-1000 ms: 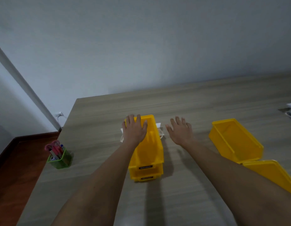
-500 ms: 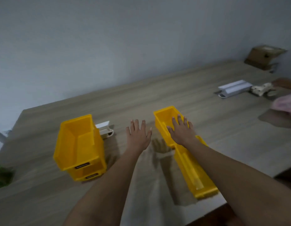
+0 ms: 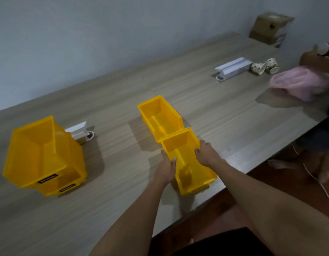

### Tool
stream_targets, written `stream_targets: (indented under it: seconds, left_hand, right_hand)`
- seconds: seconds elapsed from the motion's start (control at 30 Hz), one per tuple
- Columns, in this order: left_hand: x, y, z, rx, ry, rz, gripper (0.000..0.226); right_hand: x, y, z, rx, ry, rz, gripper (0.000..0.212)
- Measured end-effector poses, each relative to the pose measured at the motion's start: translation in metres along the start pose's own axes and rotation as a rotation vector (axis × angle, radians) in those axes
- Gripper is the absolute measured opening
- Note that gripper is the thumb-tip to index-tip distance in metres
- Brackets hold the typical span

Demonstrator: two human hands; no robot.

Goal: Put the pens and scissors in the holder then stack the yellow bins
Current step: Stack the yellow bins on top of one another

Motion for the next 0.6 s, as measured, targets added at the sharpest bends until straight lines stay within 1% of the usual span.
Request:
stream_targets:
  seconds: [0.07, 0.13, 0.23, 0.3, 0.33, 0.4, 0.5, 0.6]
  left_hand:
    - [0.003, 0.006, -0.001, -0.019, -0.009, 0.006, 0.067]
    - [0.015, 0.006, 0.005, -0.028, 0.013, -0.022, 0.061]
    - [0.033, 0.006, 0.022, -0.066, 0.047, -0.018, 0.053]
    - [0.033, 0.014, 0.04, -0.14, 0.092, -0.019, 0.042]
    - [0.034, 0.018, 0.051, -0.189, 0.114, -0.022, 0.037]
    - [0.039, 0.025, 0.075, -0.275, 0.146, -0.003, 0.033]
    - [0.044, 0.03, 0.119, -0.349, 0.182, 0.017, 0.035]
    - [0.051, 0.036, 0.179, -0.445, 0.234, 0.024, 0.037]
  right_hand:
    - [-0.005, 0.002, -0.001, -0.013, -0.038, -0.033, 0.048]
    - [-0.003, 0.004, -0.001, 0.03, -0.048, -0.048, 0.044]
    - [0.013, 0.008, -0.006, 0.082, -0.065, -0.009, 0.042]
    - [0.032, 0.009, -0.012, 0.075, -0.059, 0.035, 0.042]
    - [0.043, 0.008, -0.014, 0.074, -0.058, 0.055, 0.043]
    - [0.069, 0.008, -0.017, 0.069, -0.089, 0.099, 0.043]
    - [0.114, 0.005, -0.015, 0.019, -0.158, 0.18, 0.04]
    - [0.175, 0.006, -0.008, -0.041, -0.152, 0.286, 0.039]
Point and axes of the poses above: each hand's wrist, its own y-axis away from the middle knuckle, its own z-axis out of the back of the hand, x = y × z, the point moved 3 cm from there along -y, towards the middle knuckle, and after that the axes turned 2 degrees about y, right-handed, at the moved point
